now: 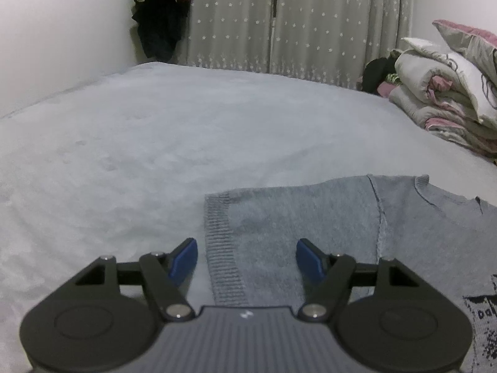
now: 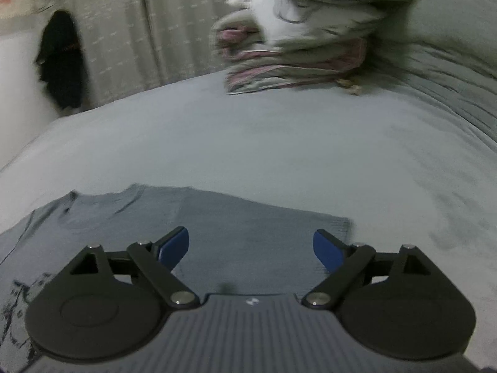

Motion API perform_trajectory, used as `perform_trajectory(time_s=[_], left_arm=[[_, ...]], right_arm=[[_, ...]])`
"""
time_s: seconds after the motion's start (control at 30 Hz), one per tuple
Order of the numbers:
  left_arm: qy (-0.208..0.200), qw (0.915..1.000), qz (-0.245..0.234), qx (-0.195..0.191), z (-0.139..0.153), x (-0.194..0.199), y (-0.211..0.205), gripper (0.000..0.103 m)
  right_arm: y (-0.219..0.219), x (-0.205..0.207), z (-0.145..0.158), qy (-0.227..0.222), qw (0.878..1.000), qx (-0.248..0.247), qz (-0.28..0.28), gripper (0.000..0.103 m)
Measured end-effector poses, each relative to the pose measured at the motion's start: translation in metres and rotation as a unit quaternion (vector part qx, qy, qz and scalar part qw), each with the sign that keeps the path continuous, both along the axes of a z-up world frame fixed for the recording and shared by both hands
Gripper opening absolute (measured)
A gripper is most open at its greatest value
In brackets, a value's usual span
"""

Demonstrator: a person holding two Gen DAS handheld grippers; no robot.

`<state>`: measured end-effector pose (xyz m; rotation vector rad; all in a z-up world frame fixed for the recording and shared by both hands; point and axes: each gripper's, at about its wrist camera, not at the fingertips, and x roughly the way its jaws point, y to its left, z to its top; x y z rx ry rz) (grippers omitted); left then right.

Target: Fold clothes

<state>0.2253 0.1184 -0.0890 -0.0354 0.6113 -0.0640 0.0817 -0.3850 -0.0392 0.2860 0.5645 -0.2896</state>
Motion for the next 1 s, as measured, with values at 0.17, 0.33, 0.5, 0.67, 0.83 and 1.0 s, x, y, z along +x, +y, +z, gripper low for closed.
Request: perform_trajectory(time_s=[0.17,0.33,0.5,0.67,0.83,1.0], left_arm=[[0.011,0.9997,-0.004,0.024,0.023,-0.007,-0.02,0.068],[0.038,0.9984,-0.041,-0.001,0.041,-0.012,-0.063,0.068],[0.042,0.9931,-0.109,-0.011,0.052,-0.022,-0.13,0.069],[0.038,0.9863,-0.16,-0.014,0.052,-0.032,-0.194,0.069],[0.054,0.9831,-0.173,-0.029,0.044,-0.037,-0.23,0.069],[0.061,0.9815,-0.179,-0.03,0.034,-0.041,-0.249,0.07]], right_arm=[[-0.015,-0.007,-0.009,0.026,0.999,-0.004,-0.043,0.09],[-0.015,-0.012,-0.012,0.044,0.996,-0.033,-0.067,0.09],[-0.017,-0.008,-0.021,0.065,0.995,-0.043,-0.066,0.088],[-0.015,-0.004,-0.026,0.075,0.995,-0.038,-0.057,0.086],[-0.012,-0.002,-0.027,0.078,0.994,-0.046,-0.057,0.086],[-0.009,0.001,-0.029,0.078,0.994,-0.052,-0.057,0.085]])
